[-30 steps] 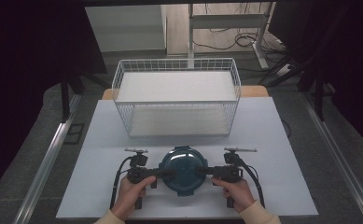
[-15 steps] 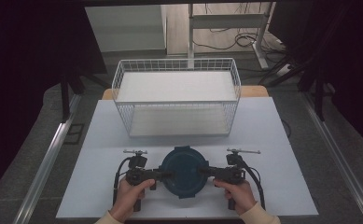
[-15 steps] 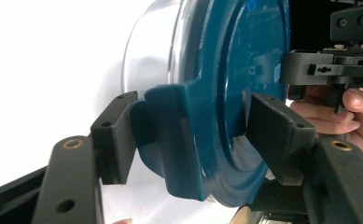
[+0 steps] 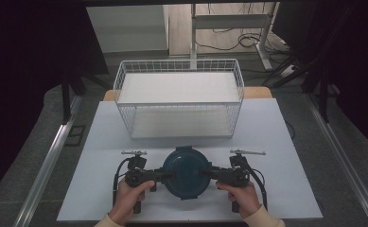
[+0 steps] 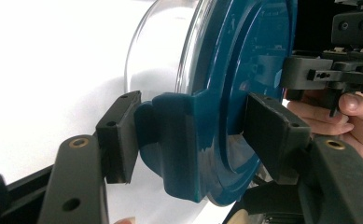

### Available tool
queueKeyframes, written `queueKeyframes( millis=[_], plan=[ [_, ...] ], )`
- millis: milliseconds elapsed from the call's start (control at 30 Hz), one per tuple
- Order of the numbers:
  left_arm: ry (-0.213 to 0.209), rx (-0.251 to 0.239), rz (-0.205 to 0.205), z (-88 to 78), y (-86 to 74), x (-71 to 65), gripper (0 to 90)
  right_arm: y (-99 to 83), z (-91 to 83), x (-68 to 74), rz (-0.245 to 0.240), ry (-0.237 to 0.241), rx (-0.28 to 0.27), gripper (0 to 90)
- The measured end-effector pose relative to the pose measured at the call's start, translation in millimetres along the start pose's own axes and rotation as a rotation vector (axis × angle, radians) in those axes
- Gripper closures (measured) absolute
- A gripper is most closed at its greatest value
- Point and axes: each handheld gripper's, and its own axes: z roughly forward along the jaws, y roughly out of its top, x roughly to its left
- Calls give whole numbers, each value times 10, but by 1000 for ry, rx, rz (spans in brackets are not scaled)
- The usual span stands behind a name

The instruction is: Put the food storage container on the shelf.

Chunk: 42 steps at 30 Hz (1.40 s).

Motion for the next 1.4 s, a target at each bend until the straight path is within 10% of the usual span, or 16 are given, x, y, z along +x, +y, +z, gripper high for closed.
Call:
queueKeyframes(
  millis=[1400],
  plan=[
    [22,-81,136,-264,359,-203,378,355,-91,282,-143,22,-48,429]
  ],
)
